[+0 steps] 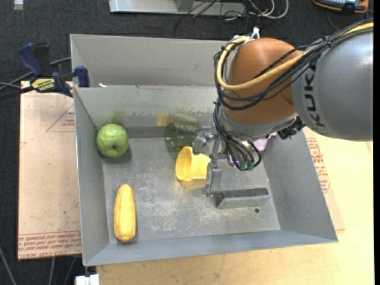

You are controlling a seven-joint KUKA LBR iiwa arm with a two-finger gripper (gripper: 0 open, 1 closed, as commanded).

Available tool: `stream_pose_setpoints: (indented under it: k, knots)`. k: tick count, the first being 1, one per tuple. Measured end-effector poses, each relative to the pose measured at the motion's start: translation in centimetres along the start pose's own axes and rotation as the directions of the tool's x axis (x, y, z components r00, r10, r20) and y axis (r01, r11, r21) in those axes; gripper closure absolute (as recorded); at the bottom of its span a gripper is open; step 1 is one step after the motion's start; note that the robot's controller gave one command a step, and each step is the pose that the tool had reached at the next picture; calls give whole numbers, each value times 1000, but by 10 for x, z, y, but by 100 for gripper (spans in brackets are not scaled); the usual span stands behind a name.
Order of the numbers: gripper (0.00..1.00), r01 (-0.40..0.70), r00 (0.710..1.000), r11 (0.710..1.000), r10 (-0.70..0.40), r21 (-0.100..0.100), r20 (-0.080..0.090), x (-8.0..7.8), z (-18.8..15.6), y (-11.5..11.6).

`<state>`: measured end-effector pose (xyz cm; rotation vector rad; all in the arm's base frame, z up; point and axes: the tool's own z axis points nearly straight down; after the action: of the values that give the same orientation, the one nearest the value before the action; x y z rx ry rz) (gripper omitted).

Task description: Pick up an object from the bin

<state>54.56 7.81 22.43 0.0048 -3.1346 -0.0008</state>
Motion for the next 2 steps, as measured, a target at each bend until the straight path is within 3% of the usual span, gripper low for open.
stream_pose_setpoints:
  k: [1, 2]
  knots:
    - [0, -2, 1000, 1000, 2, -1, 8, -1, -5, 0]
    - [0, 0, 1000, 1000, 0, -2, 12, -21, 56, -24]
